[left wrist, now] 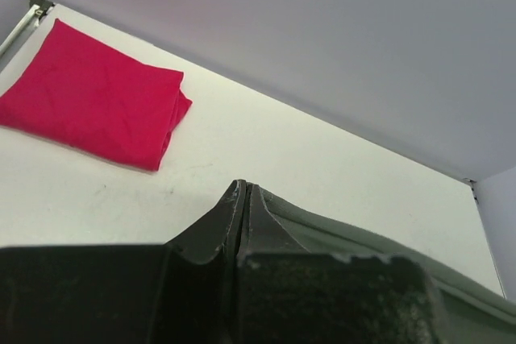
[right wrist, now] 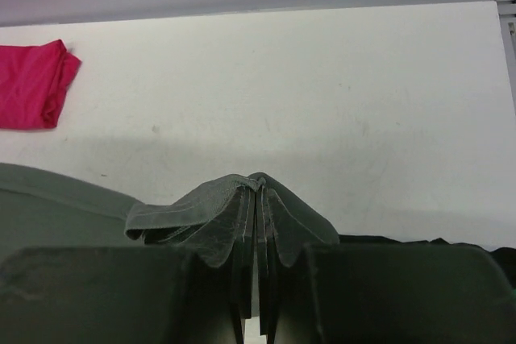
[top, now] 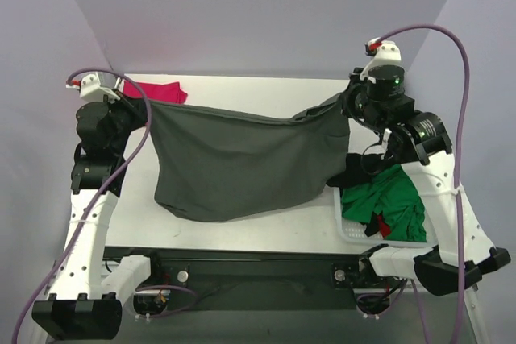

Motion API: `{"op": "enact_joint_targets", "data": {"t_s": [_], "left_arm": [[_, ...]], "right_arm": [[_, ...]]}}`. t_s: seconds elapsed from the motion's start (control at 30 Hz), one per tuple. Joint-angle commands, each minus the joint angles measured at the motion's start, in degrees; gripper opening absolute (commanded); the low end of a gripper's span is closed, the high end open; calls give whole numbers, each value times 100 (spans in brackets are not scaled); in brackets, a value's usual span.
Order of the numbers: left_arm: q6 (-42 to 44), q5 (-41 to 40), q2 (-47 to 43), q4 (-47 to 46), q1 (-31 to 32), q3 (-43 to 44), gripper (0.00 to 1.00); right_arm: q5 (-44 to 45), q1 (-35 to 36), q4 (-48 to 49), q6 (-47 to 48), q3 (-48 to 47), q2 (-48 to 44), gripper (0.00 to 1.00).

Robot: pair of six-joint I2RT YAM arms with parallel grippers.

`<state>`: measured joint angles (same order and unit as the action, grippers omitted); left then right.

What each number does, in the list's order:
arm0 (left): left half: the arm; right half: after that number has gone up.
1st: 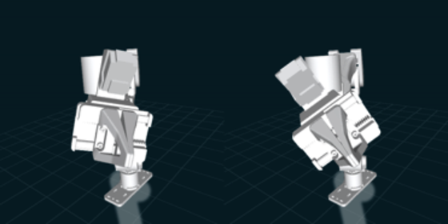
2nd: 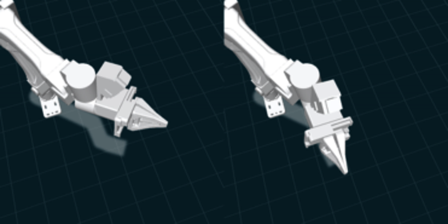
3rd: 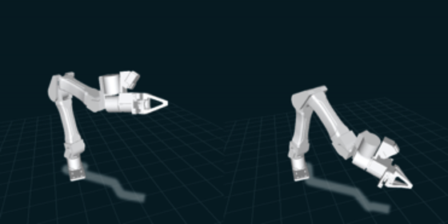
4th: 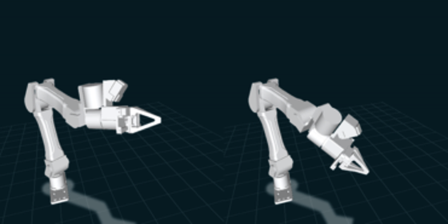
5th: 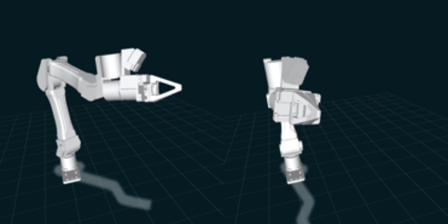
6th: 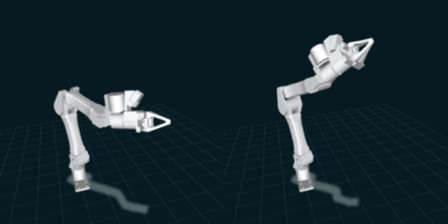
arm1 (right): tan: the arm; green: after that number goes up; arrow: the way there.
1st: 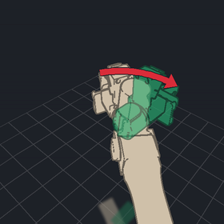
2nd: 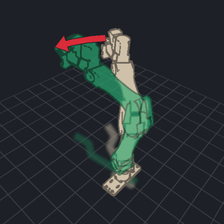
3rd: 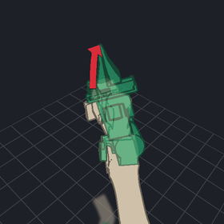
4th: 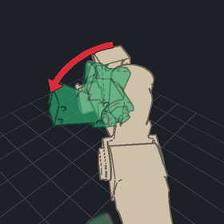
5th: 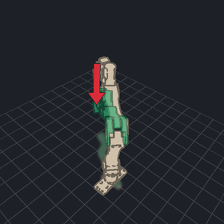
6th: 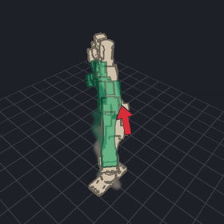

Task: Fold and stack the t-shirts
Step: Flatten out the tshirt

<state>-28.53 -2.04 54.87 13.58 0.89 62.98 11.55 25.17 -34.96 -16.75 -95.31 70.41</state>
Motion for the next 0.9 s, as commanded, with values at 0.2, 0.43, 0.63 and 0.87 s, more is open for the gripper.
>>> {"op": "enact_joint_targets", "data": {"t_s": [0.2, 0.43, 0.63, 0.87], "left_arm": [[50, 186, -775, -199, -53, 917, 0], [164, 433, -1452, 416, -45, 1427, 0], [181, 248, -1901, 1058, -53, 2084, 0], [366, -198, -1884, 1796, -53, 3078, 0]], "right_arm": [[-809, 41, 262, 461, -1007, -71, 0], [-1033, 489, 244, 805, -1201, -703, 0], [-1023, 1034, 262, 1042, -1393, -1336, 0], [-1102, 1060, 192, 1157, -2130, -1364, 0]]}}
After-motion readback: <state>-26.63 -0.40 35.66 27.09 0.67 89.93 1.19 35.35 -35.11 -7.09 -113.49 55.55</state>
